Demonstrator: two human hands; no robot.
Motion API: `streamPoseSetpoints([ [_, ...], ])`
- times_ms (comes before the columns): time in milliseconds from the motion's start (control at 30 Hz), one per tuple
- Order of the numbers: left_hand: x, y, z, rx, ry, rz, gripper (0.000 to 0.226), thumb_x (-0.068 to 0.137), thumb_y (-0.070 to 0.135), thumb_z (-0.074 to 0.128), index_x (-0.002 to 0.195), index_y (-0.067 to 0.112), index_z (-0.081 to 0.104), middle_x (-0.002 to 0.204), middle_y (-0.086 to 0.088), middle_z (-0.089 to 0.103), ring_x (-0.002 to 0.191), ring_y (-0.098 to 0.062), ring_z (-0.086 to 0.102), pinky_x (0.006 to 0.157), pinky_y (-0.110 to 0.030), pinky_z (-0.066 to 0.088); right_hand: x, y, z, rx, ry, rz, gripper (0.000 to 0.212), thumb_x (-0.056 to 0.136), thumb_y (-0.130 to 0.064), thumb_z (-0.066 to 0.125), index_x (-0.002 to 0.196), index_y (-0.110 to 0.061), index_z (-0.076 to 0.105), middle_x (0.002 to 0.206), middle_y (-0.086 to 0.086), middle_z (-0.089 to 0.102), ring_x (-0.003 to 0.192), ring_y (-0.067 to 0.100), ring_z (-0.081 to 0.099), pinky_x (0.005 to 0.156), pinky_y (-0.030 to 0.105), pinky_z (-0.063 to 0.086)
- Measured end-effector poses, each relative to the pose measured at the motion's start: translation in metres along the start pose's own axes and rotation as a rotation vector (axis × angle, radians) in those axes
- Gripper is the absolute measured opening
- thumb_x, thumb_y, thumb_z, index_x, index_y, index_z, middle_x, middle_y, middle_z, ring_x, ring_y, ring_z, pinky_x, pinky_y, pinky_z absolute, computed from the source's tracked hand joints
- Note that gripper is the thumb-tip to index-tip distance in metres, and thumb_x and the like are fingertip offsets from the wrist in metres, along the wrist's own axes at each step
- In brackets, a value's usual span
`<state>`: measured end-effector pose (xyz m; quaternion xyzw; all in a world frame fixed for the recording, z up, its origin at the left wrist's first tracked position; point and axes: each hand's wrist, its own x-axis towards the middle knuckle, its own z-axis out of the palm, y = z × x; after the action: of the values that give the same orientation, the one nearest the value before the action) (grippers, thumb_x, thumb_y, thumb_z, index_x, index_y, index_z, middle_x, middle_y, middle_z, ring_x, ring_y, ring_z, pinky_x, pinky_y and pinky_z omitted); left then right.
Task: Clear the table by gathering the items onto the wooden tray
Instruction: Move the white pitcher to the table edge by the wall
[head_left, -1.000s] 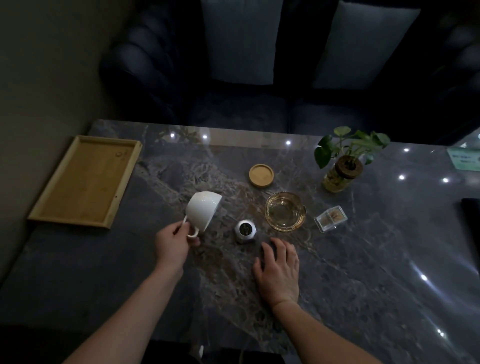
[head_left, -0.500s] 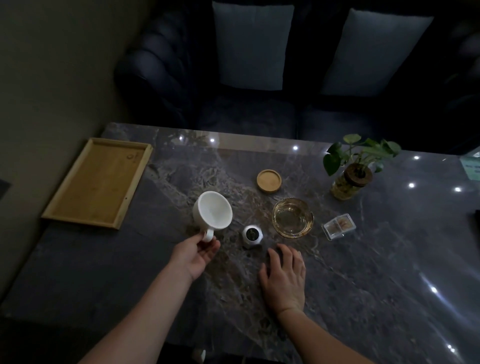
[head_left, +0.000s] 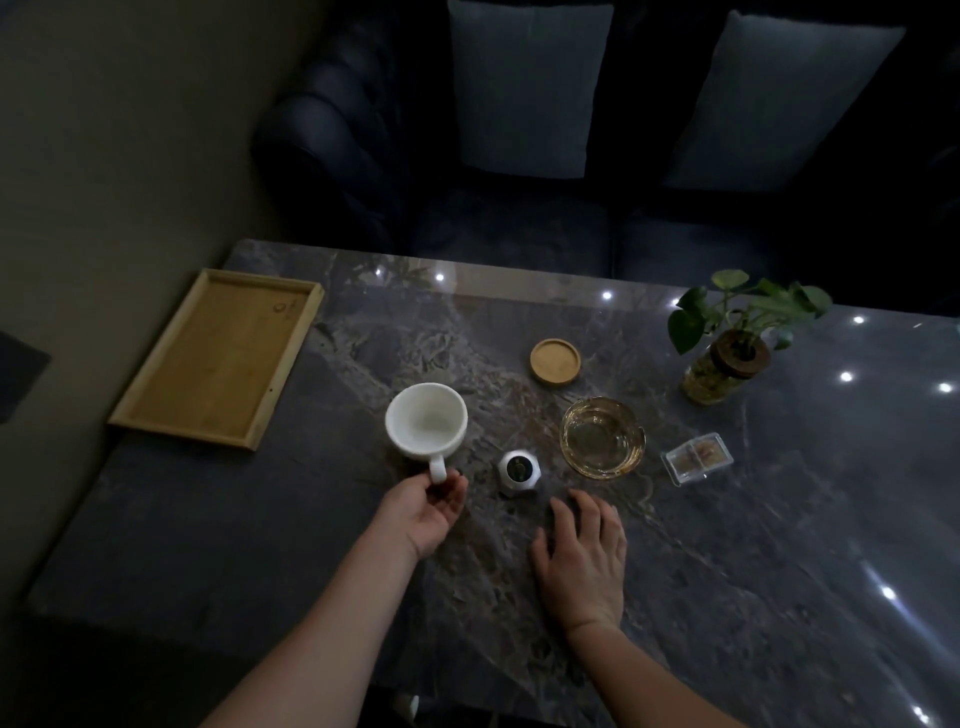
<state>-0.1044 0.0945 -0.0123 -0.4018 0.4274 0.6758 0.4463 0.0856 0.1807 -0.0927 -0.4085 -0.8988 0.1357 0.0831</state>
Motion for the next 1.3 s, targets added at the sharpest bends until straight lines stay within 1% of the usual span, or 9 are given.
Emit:
streamPoseSetpoints([
  [267,-0.002,-0.002,-0.009,0.0,-0.086,-0.048,0.033,0.102,0.02,0.041,0.098,-0.009,0.057,0.087,-0.026,0.067,0.057,-0.034,0.071,0.045,-0.036,0.058,0.001,-0.001,-0.001,0.001,-0.002,0.003,0.048,0.086,-0.048,0.044,0.121,-0.02,0.062,0.135,0.009,0.052,0.133,0.033,0.033,0.114,0.055,0.033],
  [500,-0.005,-0.004,-0.028,0.308,-0.104,-0.064,0.057,0.102,0.043,0.035,0.112,-0.008,0.059,0.09,-0.028,0.072,0.075,-0.039,0.071,0.052,-0.038,0.06,0.001,-0.001,-0.002,0.006,-0.053,0.015,0.043,0.087,-0.044,0.059,0.124,-0.022,0.06,0.137,0.007,0.049,0.134,0.031,0.031,0.115,0.055,0.032],
  [633,-0.012,-0.004,-0.059,0.757,0.091,0.411,0.026,0.096,0.023,0.055,0.113,0.005,0.063,0.09,-0.016,0.068,0.073,-0.027,0.066,0.062,-0.035,0.056,0.0,-0.002,-0.004,0.053,-0.069,0.028,0.042,0.086,-0.04,0.066,0.123,-0.022,0.06,0.138,0.005,0.048,0.135,0.031,0.032,0.116,0.052,0.03],
  [733,-0.015,0.013,-0.104,1.326,0.251,0.935,0.028,0.089,0.012,0.063,0.117,0.01,0.066,0.106,-0.011,0.066,0.097,-0.028,0.064,0.084,-0.036,0.05,0.003,-0.003,-0.011,0.114,-0.021,0.037,0.036,0.081,-0.027,0.075,0.113,-0.015,0.069,0.129,0.011,0.057,0.125,0.037,0.046,0.108,0.053,0.039],
  [833,-0.012,0.035,-0.149,1.733,0.475,1.199,0.035,0.088,0.024,0.061,0.121,0.013,0.064,0.12,-0.015,0.061,0.109,-0.035,0.058,0.09,-0.048,0.047,0.006,-0.021,-0.023,0.232,0.087,-0.146,0.022,0.079,-0.019,0.074,0.099,-0.011,0.075,0.109,0.009,0.067,0.101,0.033,0.061,0.089,0.043,0.048],
  [933,-0.005,0.052,-0.181,1.883,0.697,1.116,0.055,0.089,0.048,0.047,0.137,0.021,0.049,0.142,-0.02,0.047,0.134,-0.041,0.04,0.104,-0.066,0.033,0.01,-0.065,-0.036,0.413,-0.067,-0.287,0.022,0.086,-0.023,0.071,0.106,-0.014,0.072,0.105,0.0,0.066,0.087,0.018,0.064,0.075,0.034,0.055],
  [1000,0.002,0.059,-0.198,1.916,0.744,1.012,0.072,0.087,0.064,0.032,0.146,0.023,0.036,0.153,-0.021,0.034,0.144,-0.043,0.024,0.108,-0.072,0.019,0.02,-0.096,-0.038,0.481,-0.211,-0.182,0.03,0.086,-0.029,0.072,0.113,-0.016,0.067,0.105,-0.002,0.065,0.083,0.014,0.064,0.074,0.037,0.057],
  [1133,0.015,0.055,-0.212,1.905,0.784,0.938,0.09,0.082,0.077,-0.001,0.153,0.027,0.023,0.161,-0.014,0.021,0.15,-0.038,0.011,0.112,-0.072,0.012,0.052,-0.129,-0.039,0.522,-0.411,0.117,0.031,0.084,-0.038,0.074,0.107,-0.018,0.066,0.101,-0.001,0.069,0.089,0.014,0.066,0.081,0.042,0.057],
  [1300,0.022,0.054,-0.215,1.884,0.778,0.928,0.083,0.086,0.074,0.009,0.151,0.025,0.03,0.159,-0.015,0.028,0.148,-0.039,0.017,0.112,-0.072,0.012,0.061,-0.137,-0.034,0.493,-0.4,0.115,0.023,0.093,-0.032,0.065,0.083,-0.011,0.067,0.077,0.003,0.07,0.072,0.019,0.066,0.073,0.049,0.055],
])
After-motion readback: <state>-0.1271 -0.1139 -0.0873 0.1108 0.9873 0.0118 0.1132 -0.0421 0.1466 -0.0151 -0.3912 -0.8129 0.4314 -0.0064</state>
